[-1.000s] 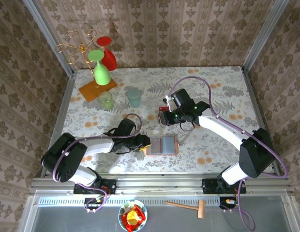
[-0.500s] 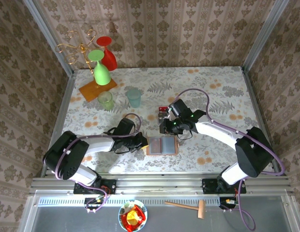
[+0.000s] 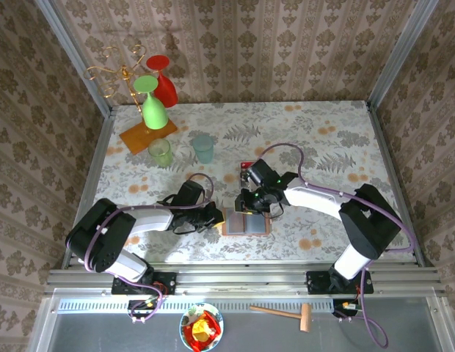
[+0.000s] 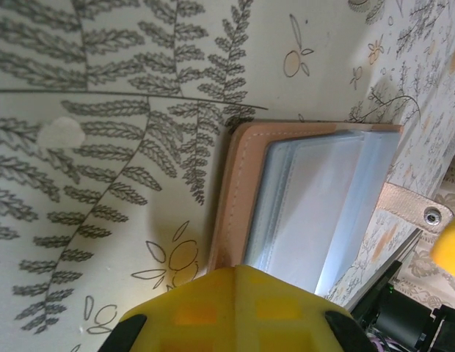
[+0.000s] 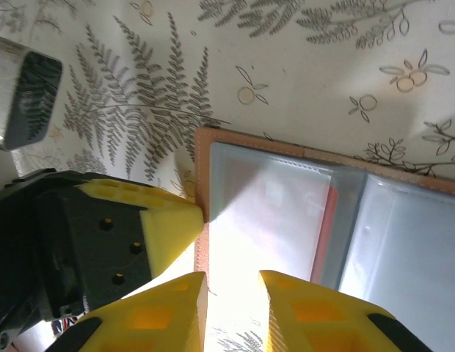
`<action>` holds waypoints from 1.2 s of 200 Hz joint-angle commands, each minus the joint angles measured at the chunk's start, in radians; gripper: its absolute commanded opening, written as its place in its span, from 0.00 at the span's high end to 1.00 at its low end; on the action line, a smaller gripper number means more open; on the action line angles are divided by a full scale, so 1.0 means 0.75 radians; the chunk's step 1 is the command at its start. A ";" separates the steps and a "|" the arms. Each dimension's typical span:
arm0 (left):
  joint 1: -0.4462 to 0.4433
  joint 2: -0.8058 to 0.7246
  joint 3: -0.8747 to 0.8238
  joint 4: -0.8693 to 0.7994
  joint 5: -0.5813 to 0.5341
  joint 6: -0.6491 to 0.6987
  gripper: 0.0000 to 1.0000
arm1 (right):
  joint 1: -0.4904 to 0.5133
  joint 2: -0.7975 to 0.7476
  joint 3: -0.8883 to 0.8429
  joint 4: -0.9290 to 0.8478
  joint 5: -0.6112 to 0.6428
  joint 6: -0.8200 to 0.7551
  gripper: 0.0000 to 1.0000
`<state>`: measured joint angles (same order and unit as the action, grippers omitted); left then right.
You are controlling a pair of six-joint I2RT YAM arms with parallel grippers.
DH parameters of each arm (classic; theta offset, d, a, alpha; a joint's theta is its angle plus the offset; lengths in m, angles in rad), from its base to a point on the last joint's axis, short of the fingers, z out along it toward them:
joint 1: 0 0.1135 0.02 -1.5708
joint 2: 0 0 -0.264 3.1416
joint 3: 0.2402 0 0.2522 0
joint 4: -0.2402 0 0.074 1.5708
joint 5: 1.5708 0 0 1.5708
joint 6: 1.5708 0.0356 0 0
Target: Take the credit cards out of the card holder
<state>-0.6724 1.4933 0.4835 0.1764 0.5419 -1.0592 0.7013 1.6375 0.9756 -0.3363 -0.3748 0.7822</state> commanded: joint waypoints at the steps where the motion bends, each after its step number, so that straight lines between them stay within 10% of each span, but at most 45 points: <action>1: 0.003 0.015 -0.019 0.020 0.005 -0.005 0.95 | 0.019 0.030 -0.020 0.017 -0.012 0.039 0.71; 240: 0.004 0.026 -0.017 -0.027 -0.003 0.007 0.94 | 0.061 0.146 -0.009 -0.016 0.035 0.043 0.66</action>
<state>-0.6724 1.4933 0.4717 0.1864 0.5419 -1.0599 0.7387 1.7340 0.9710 -0.3031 -0.3744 0.8185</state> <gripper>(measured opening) 0.065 0.335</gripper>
